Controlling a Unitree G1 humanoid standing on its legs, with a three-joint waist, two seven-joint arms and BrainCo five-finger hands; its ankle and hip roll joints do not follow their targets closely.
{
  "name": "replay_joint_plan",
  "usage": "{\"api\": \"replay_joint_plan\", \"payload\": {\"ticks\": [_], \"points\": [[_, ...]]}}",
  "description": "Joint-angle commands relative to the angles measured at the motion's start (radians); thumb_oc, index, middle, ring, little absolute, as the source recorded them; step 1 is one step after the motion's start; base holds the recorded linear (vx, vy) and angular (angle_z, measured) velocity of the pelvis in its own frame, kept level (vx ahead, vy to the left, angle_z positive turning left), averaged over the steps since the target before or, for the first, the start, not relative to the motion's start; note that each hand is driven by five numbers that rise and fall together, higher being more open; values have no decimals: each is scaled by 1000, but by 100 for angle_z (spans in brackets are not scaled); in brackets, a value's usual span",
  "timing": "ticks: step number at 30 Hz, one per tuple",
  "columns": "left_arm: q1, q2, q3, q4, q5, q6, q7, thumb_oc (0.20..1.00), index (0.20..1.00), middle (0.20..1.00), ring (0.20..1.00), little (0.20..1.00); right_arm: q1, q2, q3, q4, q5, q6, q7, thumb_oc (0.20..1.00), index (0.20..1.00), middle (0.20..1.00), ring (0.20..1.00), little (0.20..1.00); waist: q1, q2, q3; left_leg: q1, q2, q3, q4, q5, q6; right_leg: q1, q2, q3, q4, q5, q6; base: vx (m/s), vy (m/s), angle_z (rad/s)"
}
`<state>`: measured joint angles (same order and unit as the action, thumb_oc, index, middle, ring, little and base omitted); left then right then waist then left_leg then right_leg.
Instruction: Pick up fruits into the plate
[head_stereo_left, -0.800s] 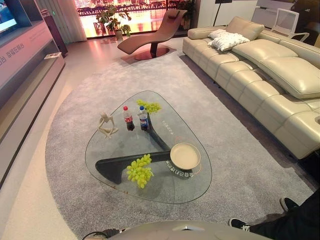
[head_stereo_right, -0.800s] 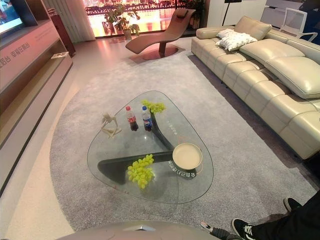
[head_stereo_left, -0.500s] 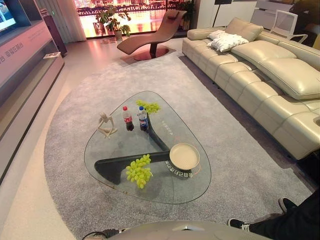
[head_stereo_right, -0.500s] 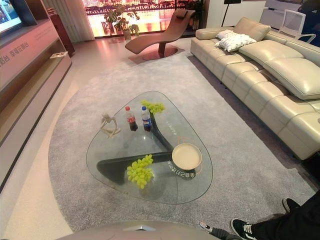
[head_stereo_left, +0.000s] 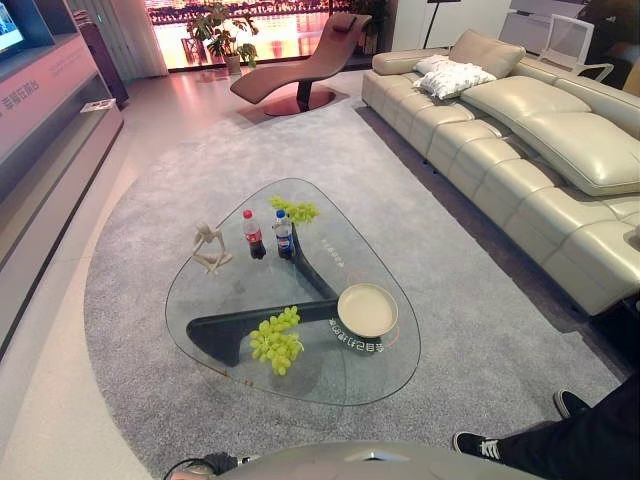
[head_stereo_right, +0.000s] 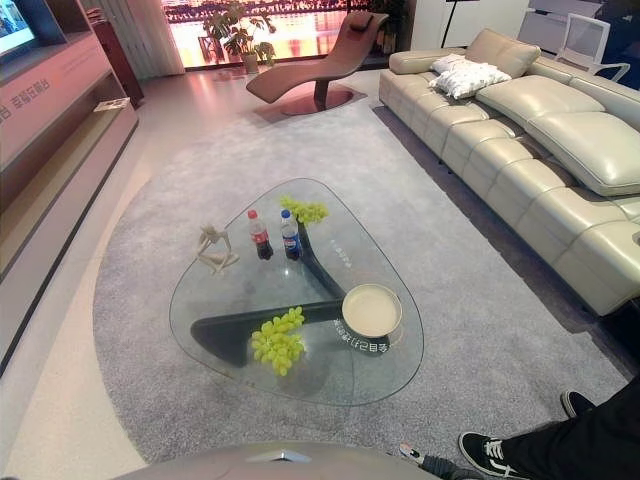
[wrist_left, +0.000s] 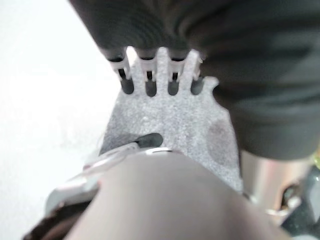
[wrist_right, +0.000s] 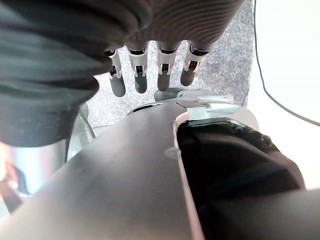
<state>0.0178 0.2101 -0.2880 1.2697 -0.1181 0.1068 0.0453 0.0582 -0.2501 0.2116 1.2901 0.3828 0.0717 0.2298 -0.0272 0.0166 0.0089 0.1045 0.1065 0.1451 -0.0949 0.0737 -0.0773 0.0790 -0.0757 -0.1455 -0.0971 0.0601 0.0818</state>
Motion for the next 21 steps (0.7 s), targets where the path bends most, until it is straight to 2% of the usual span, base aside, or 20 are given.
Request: {"api": "replay_joint_plan", "payload": {"ticks": [1, 4, 10, 15, 17, 21], "points": [[-103, 25, -31, 4, 69, -62, 38, 1000, 1000, 1000, 1000, 1000, -130, 30, 29, 5, 46, 21, 21, 1000, 1000, 1000, 1000, 1000, -12, -24, 111, 39, -81, 7, 8, -62, 60, 29, 4, 12, 29, 9, 4, 0, 0, 0], [-146, 60, -78, -52, 120, -105, 68, 1000, 1000, 1000, 1000, 1000, -150, -2, 36, -7, 68, 32, 32, 1000, 1000, 1000, 1000, 1000, -21, -12, 128, 16, -78, 14, 8, -53, 59, 2, 5, 21, 28, 15, 4, -29, 15, -2], [-262, 148, -167, -195, 221, -127, 148, 1000, 1000, 1000, 1000, 1000, -211, -58, 60, -41, 125, 29, 37, 1000, 1000, 1000, 1000, 1000, -46, 16, 192, -51, -73, 29, 11, -31, 55, -77, 9, 44, 32, 33, -1, -120, 38, -12], [-419, 258, -221, -295, 269, -114, 206, 1000, 1000, 1000, 1000, 1000, -286, -88, 83, -69, 194, -3, 36, 1000, 1000, 1000, 1000, 1000, -65, 25, 291, -142, -69, 45, 22, -1, 48, -178, 12, 64, 56, 51, -11, -209, 27, -16], [-511, 330, -248, -317, 278, -99, 206, 1000, 1000, 1000, 1000, 1000, -317, -97, 92, -85, 227, -9, 41, 1000, 1000, 1000, 1000, 1000, -73, 20, 334, -178, -65, 47, 28, 10, 43, -216, 16, 68, 71, 53, -13, -166, -41, -10], [-612, 395, -278, -343, 340, -74, 212, 1000, 1000, 1000, 1000, 1000, -351, -98, 96, -103, 282, -20, 36, 1000, 1000, 1000, 1000, 1000, -83, 11, 383, -219, -64, 48, 33, 21, 39, -266, 25, 73, 86, 56, -14, -123, -69, -1]]}}
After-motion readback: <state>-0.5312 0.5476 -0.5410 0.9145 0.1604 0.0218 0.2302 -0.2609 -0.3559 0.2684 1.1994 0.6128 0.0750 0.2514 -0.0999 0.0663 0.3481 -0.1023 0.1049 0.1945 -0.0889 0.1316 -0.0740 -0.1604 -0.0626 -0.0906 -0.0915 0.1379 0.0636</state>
